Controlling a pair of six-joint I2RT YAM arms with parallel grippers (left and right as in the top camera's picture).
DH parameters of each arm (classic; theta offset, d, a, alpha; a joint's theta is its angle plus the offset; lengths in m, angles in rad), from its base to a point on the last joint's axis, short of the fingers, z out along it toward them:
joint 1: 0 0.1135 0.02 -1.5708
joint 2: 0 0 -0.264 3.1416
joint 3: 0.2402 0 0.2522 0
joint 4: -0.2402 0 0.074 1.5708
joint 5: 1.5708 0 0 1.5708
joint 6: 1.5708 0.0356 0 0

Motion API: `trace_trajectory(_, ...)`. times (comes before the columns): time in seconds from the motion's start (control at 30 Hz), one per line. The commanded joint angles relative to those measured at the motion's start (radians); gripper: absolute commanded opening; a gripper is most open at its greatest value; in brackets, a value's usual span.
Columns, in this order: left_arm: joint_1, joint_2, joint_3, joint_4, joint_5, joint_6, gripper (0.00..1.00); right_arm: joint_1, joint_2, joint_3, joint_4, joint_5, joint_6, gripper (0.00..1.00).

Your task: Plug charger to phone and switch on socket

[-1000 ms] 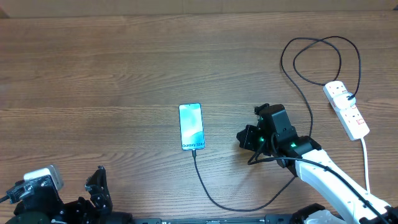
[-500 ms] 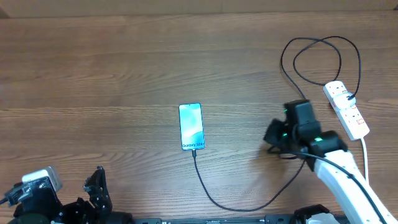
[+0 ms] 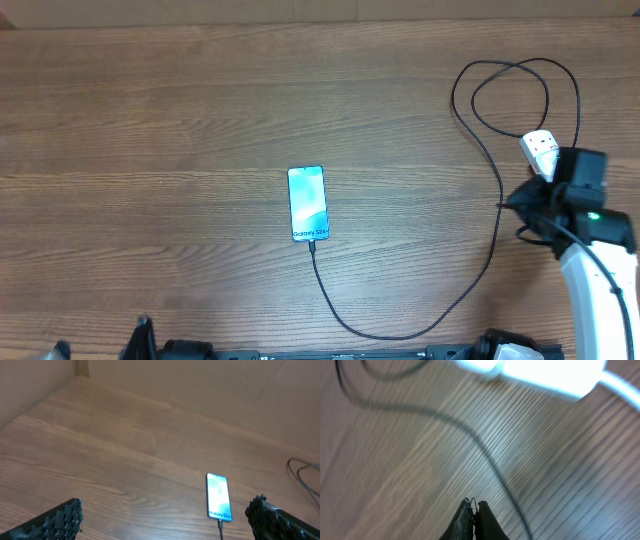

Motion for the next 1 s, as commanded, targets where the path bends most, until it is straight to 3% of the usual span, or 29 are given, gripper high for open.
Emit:
trace_trajectory(0.0,-0.003,-0.073,-0.001,0.002,-0.025,-0.014,1.00,-0.075,-0.010,0.056,0.006,0.002,-0.029,0.04)
trace_trajectory(0.37,-0.003,-0.240,-0.006,-0.002,-0.032,-0.013,1.00,-0.226,0.149,0.060,0.217,0.001,-0.030,0.04)
trace_trajectory(0.63,-0.003,-0.307,-0.008,-0.008,-0.033,-0.013,1.00,-0.240,0.365,0.060,0.344,0.000,-0.060,0.04)
trace_trajectory(0.97,-0.002,-0.307,-0.047,0.006,-0.035,-0.014,1.00,-0.239,0.398,0.060,0.515,0.082,-0.085,0.04)
